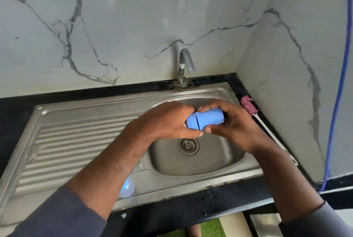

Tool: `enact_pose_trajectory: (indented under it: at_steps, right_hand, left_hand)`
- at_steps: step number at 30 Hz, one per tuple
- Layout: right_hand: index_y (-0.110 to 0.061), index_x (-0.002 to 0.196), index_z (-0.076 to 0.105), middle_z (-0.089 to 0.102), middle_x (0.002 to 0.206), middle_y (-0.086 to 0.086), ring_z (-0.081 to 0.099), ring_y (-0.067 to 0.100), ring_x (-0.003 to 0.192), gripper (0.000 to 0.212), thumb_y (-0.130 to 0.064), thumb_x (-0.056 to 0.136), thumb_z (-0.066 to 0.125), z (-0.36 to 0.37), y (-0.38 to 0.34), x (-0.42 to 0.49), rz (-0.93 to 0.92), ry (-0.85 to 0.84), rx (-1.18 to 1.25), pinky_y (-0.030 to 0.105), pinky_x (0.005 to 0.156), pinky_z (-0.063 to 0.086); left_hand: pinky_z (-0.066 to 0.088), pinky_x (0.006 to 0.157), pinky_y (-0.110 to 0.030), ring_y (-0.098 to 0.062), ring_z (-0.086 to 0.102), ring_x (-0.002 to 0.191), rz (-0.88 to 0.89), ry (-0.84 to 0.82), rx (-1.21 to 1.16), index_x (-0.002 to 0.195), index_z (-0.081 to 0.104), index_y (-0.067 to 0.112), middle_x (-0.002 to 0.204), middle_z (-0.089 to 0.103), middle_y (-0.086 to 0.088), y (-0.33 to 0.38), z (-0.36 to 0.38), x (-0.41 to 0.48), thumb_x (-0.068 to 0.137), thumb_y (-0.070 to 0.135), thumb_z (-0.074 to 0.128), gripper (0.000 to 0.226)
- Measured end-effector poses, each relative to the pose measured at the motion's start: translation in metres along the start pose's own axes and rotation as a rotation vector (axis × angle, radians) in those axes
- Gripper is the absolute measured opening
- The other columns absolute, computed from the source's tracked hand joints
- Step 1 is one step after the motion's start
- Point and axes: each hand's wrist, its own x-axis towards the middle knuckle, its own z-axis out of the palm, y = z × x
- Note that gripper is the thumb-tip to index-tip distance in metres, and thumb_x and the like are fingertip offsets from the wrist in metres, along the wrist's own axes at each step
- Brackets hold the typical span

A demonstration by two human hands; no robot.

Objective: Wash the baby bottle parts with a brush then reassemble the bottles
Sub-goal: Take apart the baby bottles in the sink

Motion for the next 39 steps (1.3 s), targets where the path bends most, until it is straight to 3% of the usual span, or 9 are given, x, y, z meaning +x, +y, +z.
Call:
enact_pose_trajectory:
  at_steps: [2, 7, 11, 14, 18, 20, 26, 31, 39]
  right_hand:
    - [-0.016, 0.108, 0.065, 0.069, 0.111, 0.004, 0.066, 0.022, 0.105, 0.043, 0.001, 0.073, 0.081, -0.014, 0.008, 0.004, 0.040, -0.034, -0.061, 0.042, 0.089, 0.054]
    - [-0.028, 0.125, 0.063, 0.069, 0.117, -0.012, 0.066, 0.008, 0.106, 0.061, -0.011, 0.071, 0.085, -0.037, 0.034, 0.019, 0.130, -0.156, -0.311, 0.035, 0.091, 0.055]
    - [-0.026, 0.117, 0.067, 0.070, 0.109, -0.012, 0.065, 0.006, 0.098, 0.043, -0.016, 0.078, 0.083, -0.066, 0.066, 0.029, 0.166, -0.112, -0.404, 0.036, 0.089, 0.054]
    - [-0.026, 0.118, 0.061, 0.066, 0.106, -0.011, 0.063, 0.010, 0.096, 0.039, -0.034, 0.084, 0.079, -0.073, 0.105, 0.043, 0.300, -0.133, -0.488, 0.026, 0.080, 0.049]
    - [-0.022, 0.109, 0.066, 0.070, 0.106, -0.002, 0.066, 0.020, 0.100, 0.041, -0.029, 0.072, 0.083, -0.054, 0.173, 0.054, 0.431, -0.365, -0.629, 0.031, 0.081, 0.050]
    - [-0.027, 0.100, 0.065, 0.070, 0.106, 0.001, 0.065, 0.026, 0.103, 0.037, -0.030, 0.064, 0.070, -0.040, 0.219, 0.069, 0.537, -0.538, -0.706, 0.037, 0.084, 0.054]
    - [-0.018, 0.122, 0.058, 0.056, 0.125, 0.009, 0.050, 0.032, 0.123, 0.038, -0.021, 0.084, 0.062, -0.018, 0.282, 0.072, 0.490, -0.662, -1.170, 0.040, 0.092, 0.045]
    - [-0.016, 0.123, 0.053, 0.058, 0.125, 0.009, 0.052, 0.032, 0.120, 0.035, -0.026, 0.090, 0.058, -0.019, 0.315, 0.070, 0.506, -0.589, -1.224, 0.040, 0.091, 0.043]
    - [-0.017, 0.126, 0.050, 0.051, 0.125, 0.009, 0.051, 0.031, 0.119, 0.047, -0.028, 0.084, 0.066, -0.025, 0.310, 0.070, 0.516, -0.611, -1.275, 0.041, 0.091, 0.042]
  left_hand:
    - [0.051, 0.061, -0.031, -0.017, 0.060, 0.068, -0.055, -0.020, 0.005, 0.080, 0.051, 0.030, 0.072, 0.060, 0.008, 0.001, 0.008, 0.011, 0.073, 0.061, 0.067, 0.036]
    - [0.057, 0.068, -0.035, -0.020, 0.063, 0.072, -0.138, -0.066, -0.001, 0.081, 0.048, 0.034, 0.078, 0.064, 0.007, 0.002, 0.035, 0.037, 0.072, 0.057, 0.065, 0.030]
    - [0.052, 0.080, -0.033, -0.020, 0.063, 0.091, -0.286, -0.136, -0.064, 0.099, 0.055, 0.033, 0.090, 0.062, 0.010, -0.008, 0.061, 0.049, 0.080, 0.055, 0.070, 0.032]
    - [0.045, 0.073, -0.028, -0.015, 0.060, 0.088, -0.483, -0.123, -0.268, 0.112, 0.055, 0.028, 0.087, 0.057, 0.013, -0.023, 0.080, 0.051, 0.081, 0.046, 0.076, 0.042]
    - [0.045, 0.066, -0.028, -0.012, 0.059, 0.080, -0.647, -0.188, -0.432, 0.120, 0.048, 0.024, 0.099, 0.063, 0.002, -0.026, 0.109, 0.045, 0.082, 0.022, 0.070, 0.044]
    - [0.045, 0.062, -0.028, -0.013, 0.059, 0.080, -0.756, -0.206, -0.513, 0.122, 0.048, 0.025, 0.102, 0.062, 0.000, -0.037, 0.133, 0.054, 0.082, 0.018, 0.068, 0.045]
    - [0.039, 0.061, -0.026, -0.011, 0.052, 0.077, -0.793, -0.175, -0.573, 0.125, 0.044, 0.019, 0.098, 0.054, 0.002, -0.045, 0.162, 0.058, 0.081, 0.010, 0.069, 0.051]
    - [0.043, 0.076, -0.031, -0.022, 0.056, 0.097, -0.757, -0.165, -0.579, 0.131, 0.048, 0.017, 0.115, 0.056, -0.006, -0.053, 0.184, 0.055, 0.079, 0.017, 0.079, 0.061]
    - [0.045, 0.087, -0.030, -0.021, 0.058, 0.110, -0.795, -0.214, -0.538, 0.150, 0.035, 0.024, 0.129, 0.057, -0.001, -0.058, 0.196, 0.053, 0.080, 0.041, 0.081, 0.085]
